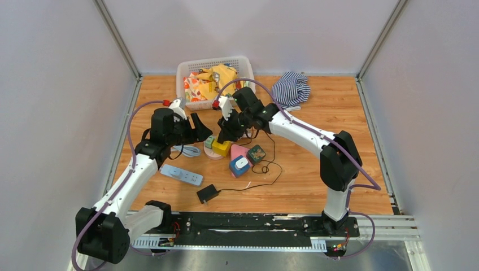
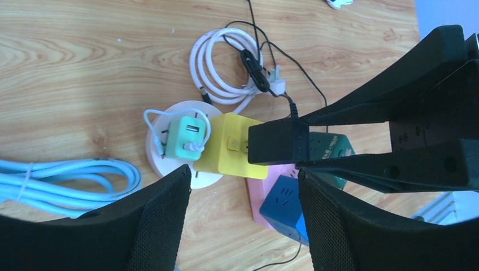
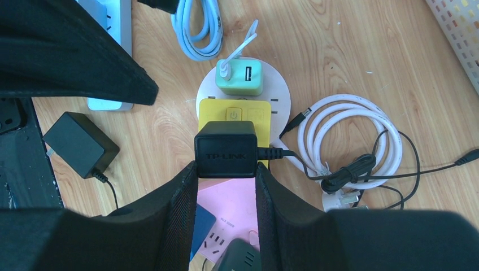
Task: Insert the plug
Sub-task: Insert the plug into the socket.
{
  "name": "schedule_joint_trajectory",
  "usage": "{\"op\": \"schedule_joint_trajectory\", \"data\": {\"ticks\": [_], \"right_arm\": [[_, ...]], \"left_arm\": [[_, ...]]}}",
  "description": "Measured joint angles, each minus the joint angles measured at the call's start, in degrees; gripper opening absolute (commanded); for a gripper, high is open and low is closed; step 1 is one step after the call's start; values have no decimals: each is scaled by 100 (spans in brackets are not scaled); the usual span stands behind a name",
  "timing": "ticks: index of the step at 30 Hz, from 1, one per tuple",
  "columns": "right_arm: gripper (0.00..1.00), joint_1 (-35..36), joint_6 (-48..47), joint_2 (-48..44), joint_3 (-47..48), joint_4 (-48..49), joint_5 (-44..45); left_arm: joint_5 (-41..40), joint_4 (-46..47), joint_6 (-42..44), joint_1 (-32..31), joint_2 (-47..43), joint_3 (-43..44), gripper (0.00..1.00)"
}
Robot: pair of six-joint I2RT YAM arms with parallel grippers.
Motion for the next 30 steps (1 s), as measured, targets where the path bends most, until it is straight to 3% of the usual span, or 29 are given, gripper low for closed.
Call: {"op": "schedule_joint_trajectory", "data": {"ticks": [13,30], "right_arm": [[0,37,-2,0,46,-94,61],[0,37,-28,0,90,-247,107]], "left_arm": [[837,415,-219,0,514,0,60],[1327,931,-533,0,1067,-50,46]]}}
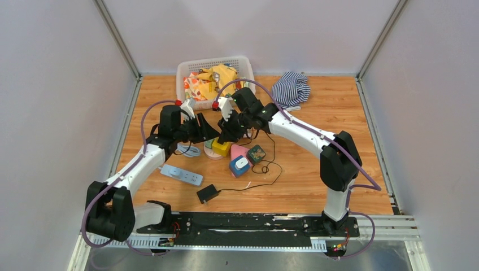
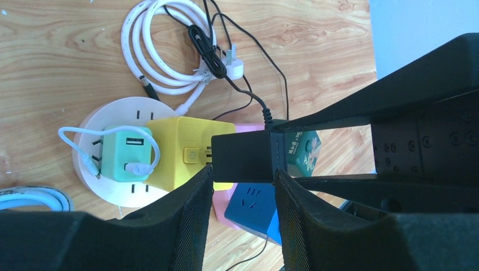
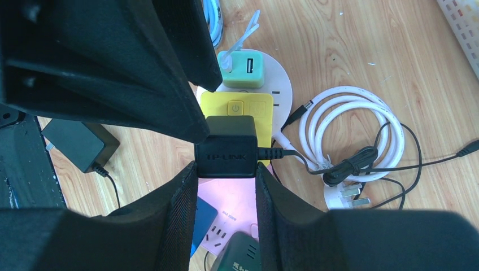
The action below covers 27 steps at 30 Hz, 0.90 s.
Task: Insert the plug
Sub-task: Insert the plug into the socket.
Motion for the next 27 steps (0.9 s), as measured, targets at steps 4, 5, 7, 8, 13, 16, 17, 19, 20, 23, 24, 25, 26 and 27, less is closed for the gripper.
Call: {"op": "schedule_joint_trajectory", "data": {"ticks": [4,5,7,8,13,16,17,19,20,23,24,25,26,27], "right_arm": [[0,0,-11,0,2,-7,0],[0,0,-11,0,13,-22,2],[0,0,-13,0,37,-44,9],[0,0,-13,0,50,-57,13],[0,0,-17,0,66,-85,44],[0,0,-37,0,66,-94,50],[0,0,-46,0,66,-94,50],[0,2,-59,2,66,-96,48],[0,2,-68,4,66,-96,48],[0,2,-74,26,85,-96,44],[0,9,-74,50,98,-101,46],[0,11,-74,85,114,-101,44],[0,11,-74,103,136,-101,37],[0,11,-74,111,155,-103,39]], "left_arm": [[81,111,-92,0,114,-26,45],[94,144,-111,0,136,-26,44],[116,192,-136,0,168,-26,43],[136,214,-140,0,188,-26,42],[205,334,-179,0,267,-26,41],[240,393,-195,0,319,-26,41],[258,420,-199,0,339,-26,41],[286,470,-208,0,380,-24,41],[289,479,-210,0,389,-24,40],[317,527,-216,0,428,-24,38],[317,527,-216,0,442,-24,37],[315,522,-216,0,457,-24,35],[321,529,-216,0,472,-24,34],[321,538,-214,0,476,-15,34]]}}
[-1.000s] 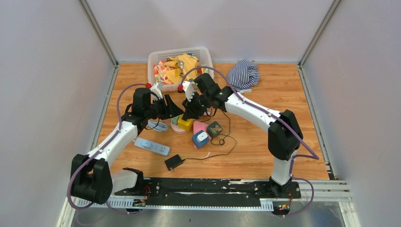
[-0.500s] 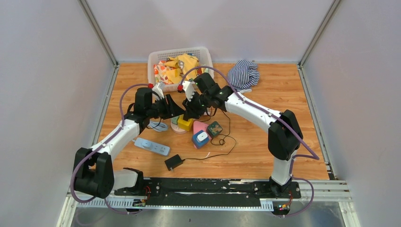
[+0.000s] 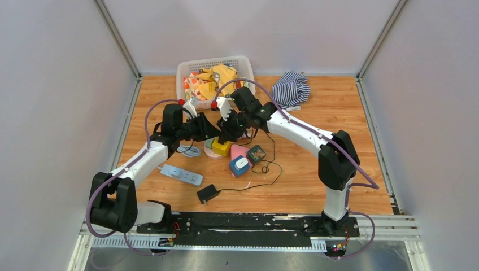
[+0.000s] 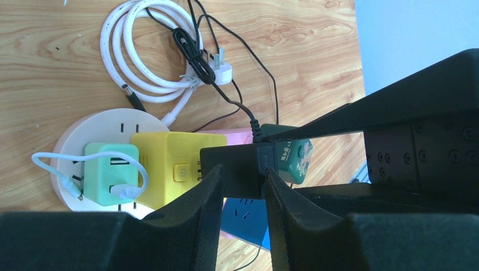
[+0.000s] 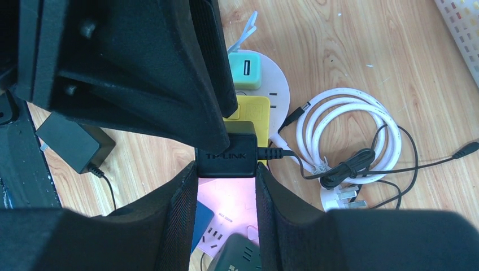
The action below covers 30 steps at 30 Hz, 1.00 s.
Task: Insert the plug
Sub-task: Insert the plug into the socket.
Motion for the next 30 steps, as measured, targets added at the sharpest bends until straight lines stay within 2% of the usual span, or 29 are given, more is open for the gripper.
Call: {"op": "schedule_joint_trajectory", "data": {"ticks": [10,30], "right_arm": [[0,2,0,61,66,33,-44],[0,109,2,61,-201,385,66]], "left_arm": [[-205,-190,267,-4,0,173,21],[-726,-894,863,-190,33,518,14]]}}
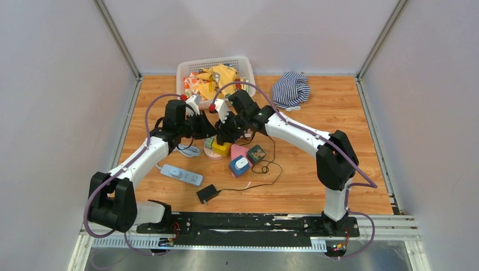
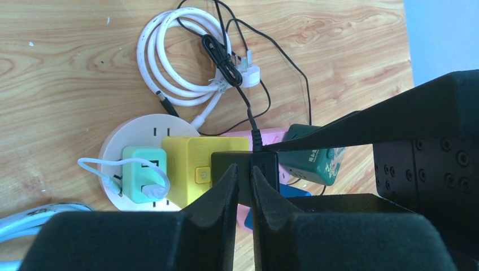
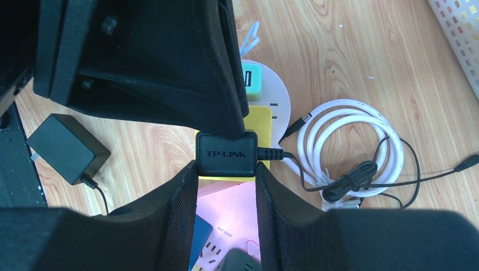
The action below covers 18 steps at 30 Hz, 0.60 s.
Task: Insert the plug
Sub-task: Insert the plug into the socket.
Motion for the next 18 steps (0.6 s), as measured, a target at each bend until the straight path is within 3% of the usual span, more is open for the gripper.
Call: {"op": "schedule_joint_trajectory", "data": {"ticks": [18], "right_arm": [[1,59,144,-107,-461,590,105]], "left_arm": [[-173,-48,111,-133,83,39,12]]}}
